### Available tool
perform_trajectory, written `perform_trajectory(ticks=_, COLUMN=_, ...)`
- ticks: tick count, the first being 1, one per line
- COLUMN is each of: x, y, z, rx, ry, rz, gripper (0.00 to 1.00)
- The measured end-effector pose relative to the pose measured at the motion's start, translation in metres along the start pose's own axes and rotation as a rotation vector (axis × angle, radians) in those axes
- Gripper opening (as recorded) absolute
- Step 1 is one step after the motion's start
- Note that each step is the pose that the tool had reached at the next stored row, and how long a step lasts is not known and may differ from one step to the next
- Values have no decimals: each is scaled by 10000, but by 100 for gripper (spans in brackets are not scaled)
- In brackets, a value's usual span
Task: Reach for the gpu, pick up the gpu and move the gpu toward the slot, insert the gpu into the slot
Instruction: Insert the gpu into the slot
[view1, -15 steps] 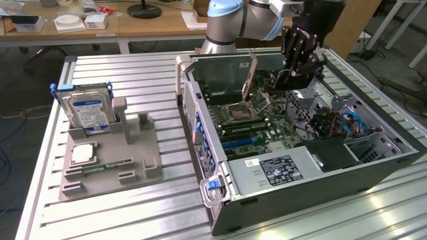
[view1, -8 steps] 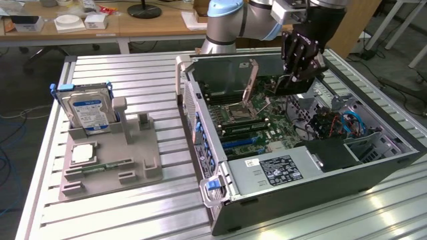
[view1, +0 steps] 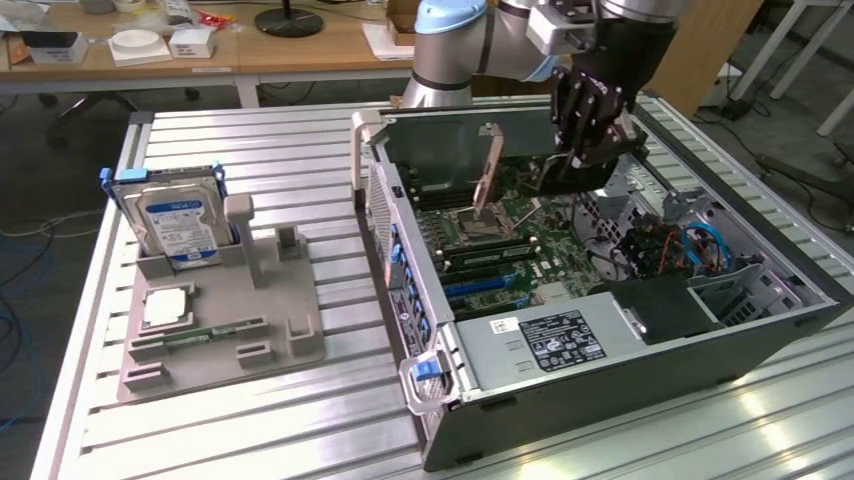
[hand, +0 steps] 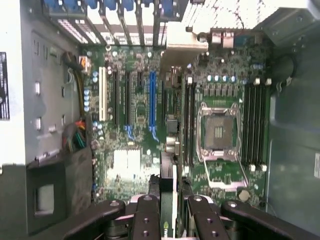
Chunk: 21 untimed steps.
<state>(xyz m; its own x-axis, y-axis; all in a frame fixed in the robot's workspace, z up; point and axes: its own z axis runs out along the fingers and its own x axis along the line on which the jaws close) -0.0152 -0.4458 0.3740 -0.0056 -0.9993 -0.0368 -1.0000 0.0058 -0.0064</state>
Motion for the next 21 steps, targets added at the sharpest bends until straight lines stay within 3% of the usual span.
perform_trajectory(ticks=8, x=4, y=133, z=83, rx=7, ry=6, rz=146, gripper=26)
perform_trajectory(ticks=13, x=7, y=206, z=169, rx=11, ry=76, rz=218, gripper=26)
perform_trajectory(ticks=21, x=21, y=378, z=221, rx=11, ry=78, rz=219, gripper=26)
